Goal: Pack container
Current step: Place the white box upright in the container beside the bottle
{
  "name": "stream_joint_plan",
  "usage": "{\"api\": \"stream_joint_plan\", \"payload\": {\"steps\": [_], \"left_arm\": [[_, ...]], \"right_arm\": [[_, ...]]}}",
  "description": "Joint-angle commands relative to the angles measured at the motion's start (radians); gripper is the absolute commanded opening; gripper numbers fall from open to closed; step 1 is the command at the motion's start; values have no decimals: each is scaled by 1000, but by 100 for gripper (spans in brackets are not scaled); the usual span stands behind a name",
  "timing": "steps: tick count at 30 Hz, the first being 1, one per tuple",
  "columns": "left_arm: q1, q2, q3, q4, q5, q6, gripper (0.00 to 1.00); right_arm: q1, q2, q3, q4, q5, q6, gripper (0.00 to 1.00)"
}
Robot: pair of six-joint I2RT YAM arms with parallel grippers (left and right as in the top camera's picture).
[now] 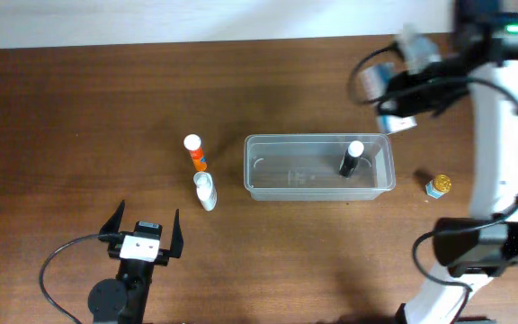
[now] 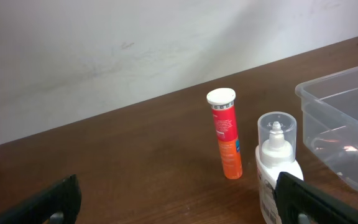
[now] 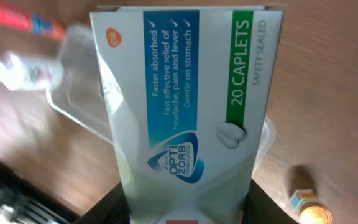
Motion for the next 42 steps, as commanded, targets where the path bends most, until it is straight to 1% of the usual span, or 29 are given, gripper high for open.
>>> {"api": "stream_joint_plan", "payload": {"steps": [1,4,7,10,13,15,23,27,32,42], "left_arm": [[2,-7,-3,-4,10,11,100],[2,-7,-3,-4,10,11,99],[2,-7,-3,-4,10,11,99],[2,-7,-3,-4,10,11,99],[2,-7,-3,-4,10,11,99],[2,-7,-3,-4,10,11,99],[2,-7,-3,-4,10,11,99],[2,-7,-3,-4,10,11,99],[2,-7,-3,-4,10,11,99],[2,-7,-3,-4,10,11,99]], "right_arm": [[164,-17,-61,-6,176,-73,43],[248,-17,-129,4,190,-140,44],[293,-16,-210,35,187,-192,44],[320,-16,-326,121,185,-245,43],[325,-16,-452,236,185,-247,44],[325,-16,-500,291,185,-244,43],[323,-16,-507,360,186,-239,44],[321,-16,-478,365,190,-230,44],[321,-16,-393,363,192,-192,44],[323,-16,-370,364,185,-71,44]]}}
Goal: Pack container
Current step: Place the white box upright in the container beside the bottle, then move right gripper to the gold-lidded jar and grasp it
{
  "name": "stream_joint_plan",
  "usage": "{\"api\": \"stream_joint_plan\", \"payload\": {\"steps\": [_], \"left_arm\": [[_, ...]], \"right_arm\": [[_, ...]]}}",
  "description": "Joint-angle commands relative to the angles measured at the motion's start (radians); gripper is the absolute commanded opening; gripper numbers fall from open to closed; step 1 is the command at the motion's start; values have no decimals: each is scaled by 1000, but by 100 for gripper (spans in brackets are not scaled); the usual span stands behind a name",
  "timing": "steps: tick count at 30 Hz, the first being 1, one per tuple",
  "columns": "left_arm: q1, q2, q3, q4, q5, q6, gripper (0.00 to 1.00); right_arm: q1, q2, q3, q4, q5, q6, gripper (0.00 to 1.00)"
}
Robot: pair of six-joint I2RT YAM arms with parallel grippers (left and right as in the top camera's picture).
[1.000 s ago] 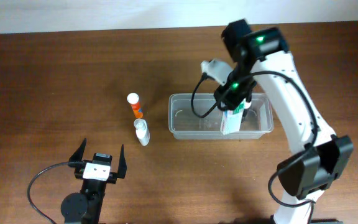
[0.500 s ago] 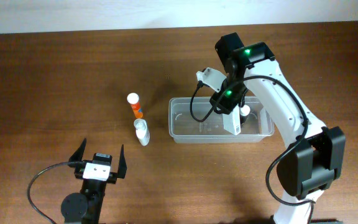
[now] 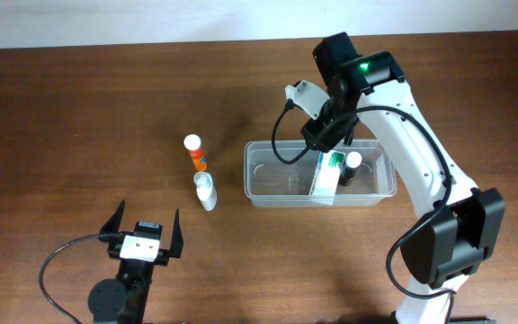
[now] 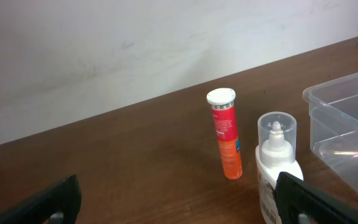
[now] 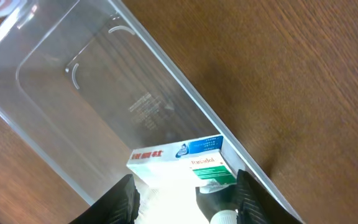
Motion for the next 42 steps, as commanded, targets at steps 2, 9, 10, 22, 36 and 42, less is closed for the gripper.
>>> {"api": "stream_joint_plan", "payload": {"steps": [2,9,10,22,36,42], "left_arm": [[2,-7,-3,-4,10,12,99],[2,-7,-3,-4,10,12,99],[2,-7,-3,-4,10,12,99],[2,-7,-3,-4,10,12,99],[2,-7,-3,-4,10,12,99],[2,-7,-3,-4,10,12,99]], "right_arm": [[4,-14,35,3,7,88,44],[-32,-14,83,46,213,430,47],[-46,-14,93,43,244,489,47],[-445,-21,112,-202,250,557,55],[-757,-20,-225,-34,182,1036,58],[-760,-20,-406,158,138,1036,58]]}}
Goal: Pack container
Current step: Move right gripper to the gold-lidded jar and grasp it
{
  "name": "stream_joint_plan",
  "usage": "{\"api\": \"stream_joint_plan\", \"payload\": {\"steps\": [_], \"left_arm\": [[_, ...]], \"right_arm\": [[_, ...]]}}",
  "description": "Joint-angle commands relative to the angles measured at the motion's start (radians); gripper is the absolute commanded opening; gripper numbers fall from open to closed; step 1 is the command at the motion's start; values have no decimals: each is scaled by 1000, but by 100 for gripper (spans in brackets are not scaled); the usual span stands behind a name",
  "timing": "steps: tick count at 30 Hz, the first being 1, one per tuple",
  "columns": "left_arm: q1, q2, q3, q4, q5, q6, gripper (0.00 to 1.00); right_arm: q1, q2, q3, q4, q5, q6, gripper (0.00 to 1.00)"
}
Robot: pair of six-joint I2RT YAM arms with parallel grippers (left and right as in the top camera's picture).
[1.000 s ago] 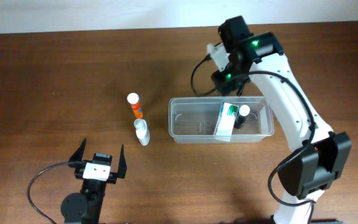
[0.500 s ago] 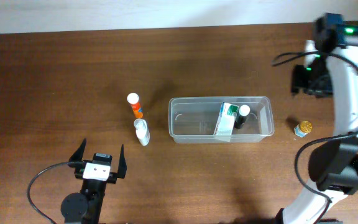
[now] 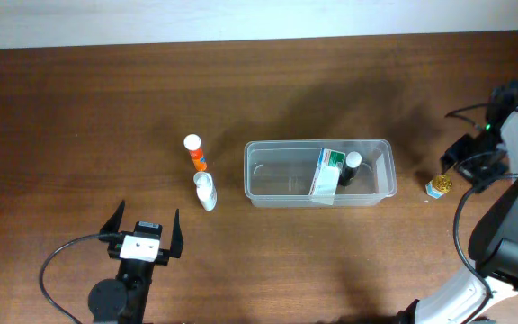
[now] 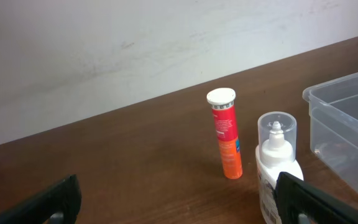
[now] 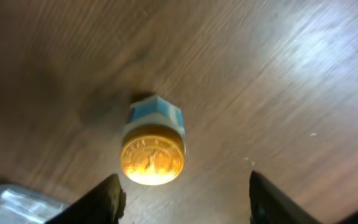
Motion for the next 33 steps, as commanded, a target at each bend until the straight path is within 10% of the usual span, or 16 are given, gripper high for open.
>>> {"api": "stream_joint_plan", "payload": {"steps": [1,33], "left_arm": [[2,-7,-3,-4,10,11,99],[2,-7,-3,-4,10,11,99]], "right_arm": [[0,-16,-53,59,-24,34,58],[51,-15,-198,252,-52,4,47]]}}
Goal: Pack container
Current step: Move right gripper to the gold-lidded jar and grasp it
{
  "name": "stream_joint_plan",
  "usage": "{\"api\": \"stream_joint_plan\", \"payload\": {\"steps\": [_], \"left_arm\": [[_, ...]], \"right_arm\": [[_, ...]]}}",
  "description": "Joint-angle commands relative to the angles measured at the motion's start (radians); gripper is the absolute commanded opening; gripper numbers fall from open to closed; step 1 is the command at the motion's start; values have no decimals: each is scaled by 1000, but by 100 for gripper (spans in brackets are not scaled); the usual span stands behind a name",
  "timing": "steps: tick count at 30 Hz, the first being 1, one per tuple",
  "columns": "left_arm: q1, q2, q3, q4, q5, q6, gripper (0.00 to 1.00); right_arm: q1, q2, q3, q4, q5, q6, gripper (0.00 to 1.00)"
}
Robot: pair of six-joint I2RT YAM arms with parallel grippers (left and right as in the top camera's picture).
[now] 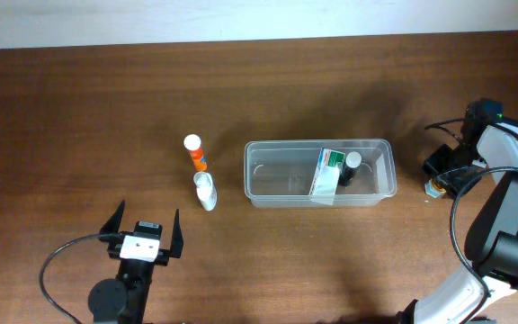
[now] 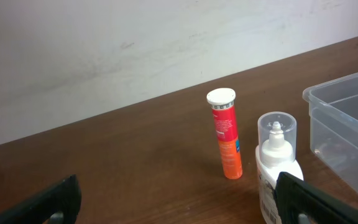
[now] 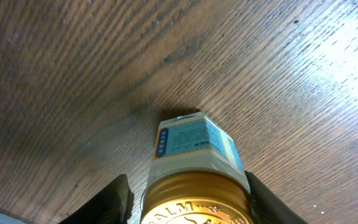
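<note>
A clear plastic container [image 1: 268, 184] sits mid-table and holds a white and blue caplet box [image 1: 327, 171] and a black bottle with a white cap [image 1: 352, 164]. To its right stands a small gold-lidded jar [image 3: 194, 155] with a blue label. My right gripper [image 3: 188, 199] is open and low around it, one finger on each side. From overhead, the jar [image 1: 432, 188] is mostly hidden under that gripper [image 1: 441, 173]. An orange tube [image 2: 224, 134] and a white dropper bottle [image 2: 277, 162] stand left of the container. My left gripper [image 2: 176, 205] is open at the front left, holding nothing.
The wooden table [image 1: 79, 117] stretches bare to the left and back. The container's left half [image 1: 281, 171] has nothing in it. A black cable [image 1: 57, 261] loops beside the left arm's base. The right arm's lower links stand at the front right corner [image 1: 502, 243].
My right gripper was higher, with the jar small below it. Now it is down around the jar, a finger on each side. The left arm and the other things have not moved.
First my right gripper held the caplet box in the air behind the container's right end. Then the box was inside the container by the black bottle, with the gripper still at it. Later the box leaned there alone with the gripper open over the jar, which it now straddles.
</note>
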Motion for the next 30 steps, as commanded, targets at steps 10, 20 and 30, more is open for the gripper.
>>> {"api": "stream_joint_plan", "payload": {"steps": [10,20,30], "left_arm": [[2,-7,-3,-4,10,12,99],[2,-7,-3,-4,10,12,99],[2,-7,-3,-4,10,12,99]], "right_arm": [[6,-22,77,-89,72,-15,40],[5,-28,105,-113,55,-23,30],[5,-27,104,-92,54,-38,26]]}}
